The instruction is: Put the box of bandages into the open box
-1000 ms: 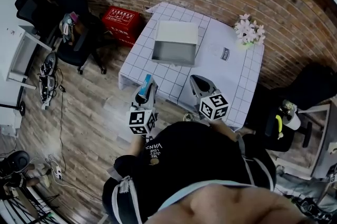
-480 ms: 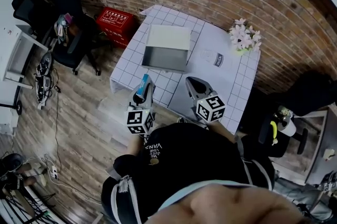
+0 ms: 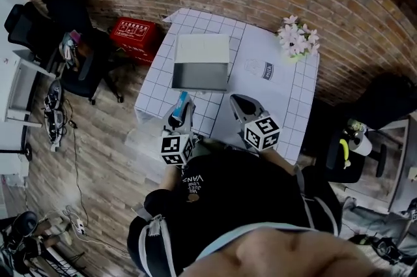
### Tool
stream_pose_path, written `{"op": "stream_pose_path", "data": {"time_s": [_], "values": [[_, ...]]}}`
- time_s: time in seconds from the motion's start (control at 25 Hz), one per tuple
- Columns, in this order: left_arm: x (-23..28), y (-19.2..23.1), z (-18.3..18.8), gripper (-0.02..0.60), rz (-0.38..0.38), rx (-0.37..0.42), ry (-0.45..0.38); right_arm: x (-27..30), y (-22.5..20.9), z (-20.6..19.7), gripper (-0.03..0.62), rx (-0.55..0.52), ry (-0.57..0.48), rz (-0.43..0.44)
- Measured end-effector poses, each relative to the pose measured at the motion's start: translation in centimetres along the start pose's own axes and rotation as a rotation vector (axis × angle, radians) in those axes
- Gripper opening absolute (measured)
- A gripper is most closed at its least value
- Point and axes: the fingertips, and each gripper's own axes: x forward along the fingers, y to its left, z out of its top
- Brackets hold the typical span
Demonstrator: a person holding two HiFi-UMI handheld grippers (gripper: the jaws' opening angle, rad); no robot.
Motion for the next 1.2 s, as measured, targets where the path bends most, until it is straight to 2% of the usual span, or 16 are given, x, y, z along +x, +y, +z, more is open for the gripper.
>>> {"op": "stream_pose_path", "data": {"time_s": [0.2,0.48,0.76,1.2], "values": [[1.2,1.5,1.0,0.08,-0.086,0.046,0.015,1.3,0.6,0.9,0.003,0.023,-0.027,-0.064],[3.2,5.3,2.9,0.08,-0.141,0.095,0.013,3.9,1.8,1.5,0.003,0.038,-0.053,-0.124],[5.1,6.7,4.1,0.08,-0.22,0.151,0.013,5.0,2.4,1.9,0.003,0.059,-0.084,-0.185],[9.7,4.7,4.3,0.08,-0.348,0.359,0.033,3.1,0.5,1.4,0.003,0.088,-0.111,-0.319]]}}
